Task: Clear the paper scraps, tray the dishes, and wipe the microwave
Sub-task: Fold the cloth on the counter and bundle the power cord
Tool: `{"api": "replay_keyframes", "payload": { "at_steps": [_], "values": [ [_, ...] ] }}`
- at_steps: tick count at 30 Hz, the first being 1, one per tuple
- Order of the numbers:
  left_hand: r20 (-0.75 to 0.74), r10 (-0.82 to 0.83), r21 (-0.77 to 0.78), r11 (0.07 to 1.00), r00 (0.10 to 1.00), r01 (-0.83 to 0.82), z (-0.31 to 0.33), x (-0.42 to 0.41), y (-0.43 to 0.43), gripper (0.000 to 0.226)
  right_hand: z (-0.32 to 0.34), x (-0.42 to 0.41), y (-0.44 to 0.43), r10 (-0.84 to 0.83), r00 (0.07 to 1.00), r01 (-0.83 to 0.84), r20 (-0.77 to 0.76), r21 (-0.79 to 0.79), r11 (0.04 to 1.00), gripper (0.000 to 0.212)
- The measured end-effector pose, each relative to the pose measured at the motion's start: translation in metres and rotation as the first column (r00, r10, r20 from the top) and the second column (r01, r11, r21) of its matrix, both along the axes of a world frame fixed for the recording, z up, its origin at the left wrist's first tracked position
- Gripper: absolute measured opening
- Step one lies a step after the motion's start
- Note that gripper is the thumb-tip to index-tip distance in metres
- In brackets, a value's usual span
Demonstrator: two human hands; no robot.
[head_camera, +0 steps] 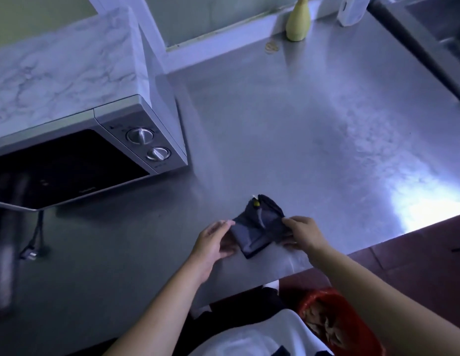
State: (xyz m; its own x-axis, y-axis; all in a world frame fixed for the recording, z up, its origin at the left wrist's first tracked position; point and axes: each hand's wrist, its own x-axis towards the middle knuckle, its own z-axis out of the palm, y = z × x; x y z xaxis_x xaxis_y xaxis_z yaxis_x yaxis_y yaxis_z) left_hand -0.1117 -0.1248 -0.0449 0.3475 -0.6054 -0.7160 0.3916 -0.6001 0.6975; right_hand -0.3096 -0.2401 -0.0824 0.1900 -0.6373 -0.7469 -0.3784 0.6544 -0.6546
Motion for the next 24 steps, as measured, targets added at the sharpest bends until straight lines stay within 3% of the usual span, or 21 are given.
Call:
{"api": "replay_keyframes", "payload": {
  "at_steps": [3,8,11,14,16,21,24],
  "values": [
    [0.179,-0.162,0.072,0.986,0.97,0.151,-0.009,-0.003,0.006,0.01,-0.002,-0.006,0.002,0.141,0.93,-0.242,-0.341,-0.274,0.931,0.023],
    [0.232,-0.126,0.068,0.991,0.965,0.113,-0.019,-0.012,0.007,0.023,0.013,0.002,0.003,0.216,0.928,-0.356,-0.303,-0.559,0.749,0.038],
    [0.201,-0.06,0.063,0.997,0.978,0.048,-0.021,-0.015,0.006,0.04,0.015,0.02,-0.004,0.307,0.857,-0.504,-0.414,-0.548,0.668,0.047],
    [0.132,0.043,0.089,0.994,0.99,-0.055,-0.022,-0.015,0.004,0.05,0.016,0.039,-0.021,0.365,0.749,-0.611,-0.553,-0.362,0.704,0.042],
    [0.085,0.102,0.103,0.988,0.991,-0.111,-0.025,-0.015,0.002,0.046,0.017,0.046,-0.033,0.386,0.745,-0.601,-0.545,-0.297,0.742,0.027],
    [0.024,0.225,0.049,0.973,0.974,-0.226,-0.027,-0.017,0.004,0.03,0.023,0.04,-0.039,0.305,0.891,-0.397,-0.336,-0.252,0.882,0.006],
    [-0.029,0.252,0.011,0.968,0.967,-0.252,-0.026,-0.011,0.007,0.033,0.03,0.028,-0.029,0.118,0.984,-0.133,-0.132,-0.115,0.984,0.017]
  ]
}}
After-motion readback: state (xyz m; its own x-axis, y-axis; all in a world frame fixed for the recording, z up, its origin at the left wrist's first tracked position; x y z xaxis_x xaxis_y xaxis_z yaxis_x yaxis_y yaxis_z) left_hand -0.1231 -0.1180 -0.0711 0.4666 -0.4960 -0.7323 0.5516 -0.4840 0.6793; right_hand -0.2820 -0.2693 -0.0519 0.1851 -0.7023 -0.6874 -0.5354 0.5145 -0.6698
